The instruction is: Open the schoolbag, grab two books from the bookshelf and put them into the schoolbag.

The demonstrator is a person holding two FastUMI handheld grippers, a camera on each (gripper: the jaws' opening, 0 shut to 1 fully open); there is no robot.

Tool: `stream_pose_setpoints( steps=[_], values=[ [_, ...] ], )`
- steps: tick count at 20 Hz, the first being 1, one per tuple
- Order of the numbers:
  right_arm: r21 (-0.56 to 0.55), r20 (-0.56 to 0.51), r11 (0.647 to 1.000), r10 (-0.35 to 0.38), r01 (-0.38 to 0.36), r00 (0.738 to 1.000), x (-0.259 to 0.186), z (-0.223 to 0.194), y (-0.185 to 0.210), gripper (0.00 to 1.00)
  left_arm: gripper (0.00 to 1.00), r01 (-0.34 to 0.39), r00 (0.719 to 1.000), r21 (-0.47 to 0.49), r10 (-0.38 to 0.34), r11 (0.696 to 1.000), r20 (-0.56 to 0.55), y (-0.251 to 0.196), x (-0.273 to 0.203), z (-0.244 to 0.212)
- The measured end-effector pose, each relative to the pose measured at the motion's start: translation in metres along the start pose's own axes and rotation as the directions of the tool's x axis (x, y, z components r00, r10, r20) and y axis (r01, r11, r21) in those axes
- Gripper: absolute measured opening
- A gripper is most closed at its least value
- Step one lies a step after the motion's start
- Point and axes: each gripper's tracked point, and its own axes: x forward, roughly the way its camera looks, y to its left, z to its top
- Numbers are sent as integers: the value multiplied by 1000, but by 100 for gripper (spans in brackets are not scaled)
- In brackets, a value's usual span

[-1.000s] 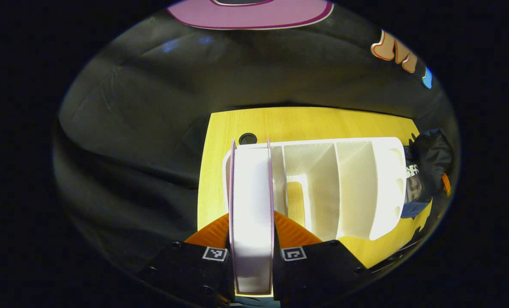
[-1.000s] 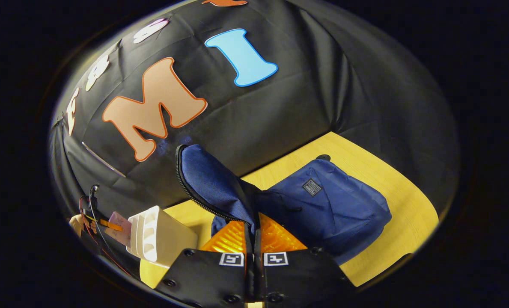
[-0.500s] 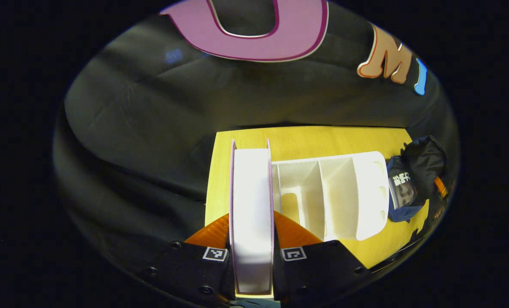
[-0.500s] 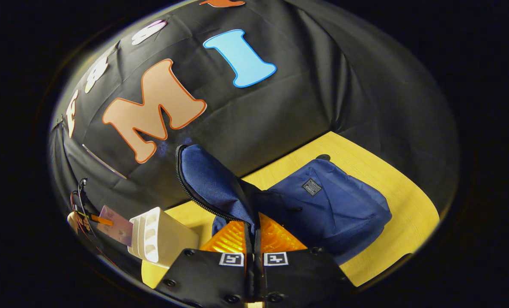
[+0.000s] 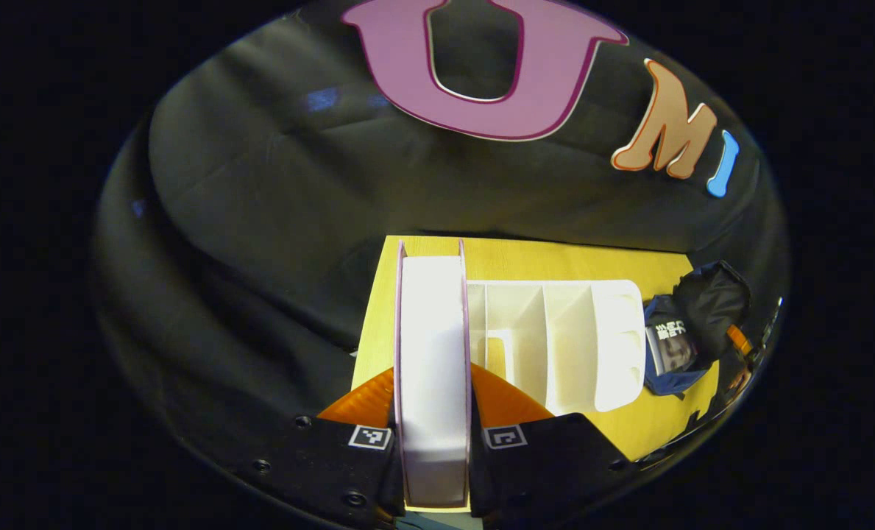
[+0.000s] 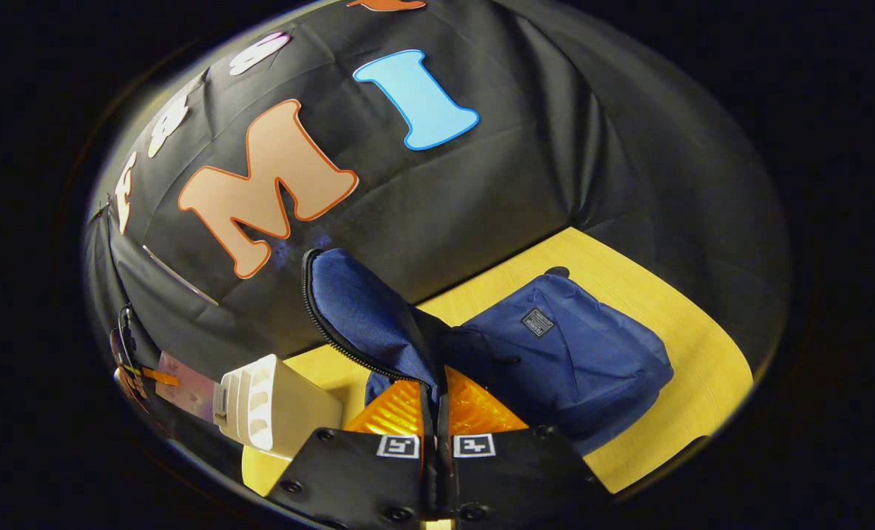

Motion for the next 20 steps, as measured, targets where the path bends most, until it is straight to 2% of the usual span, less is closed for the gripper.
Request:
stream_pose_setpoints(
  steps=[6,8,13,15,18,20],
  values=[
    [-7,-4,1000,1,-1,1000,0,-1,-1,3,31,44,993,-151,-26,988,119,9,-32,4],
    [-10,-3,1000,1,-1,1000,-1,1,-1,4,31,85,986,-212,-51,974,160,9,-46,7],
    [-8,-6,1000,1,-1,1000,-1,-1,-2,4,31,239,955,-354,-152,904,256,-5,-68,6],
    [-10,-7,1000,1,-1,1000,-1,-1,-1,2,31,298,938,-397,-191,868,288,-14,-68,4],
    [-10,-6,1000,-1,1,1000,-1,-1,-1,4,31,409,902,-445,-278,796,332,-34,-70,1],
    [-12,-7,1000,-2,2,1000,0,-1,-1,4,31,444,887,-459,-305,770,346,-43,-69,1]
  ],
)
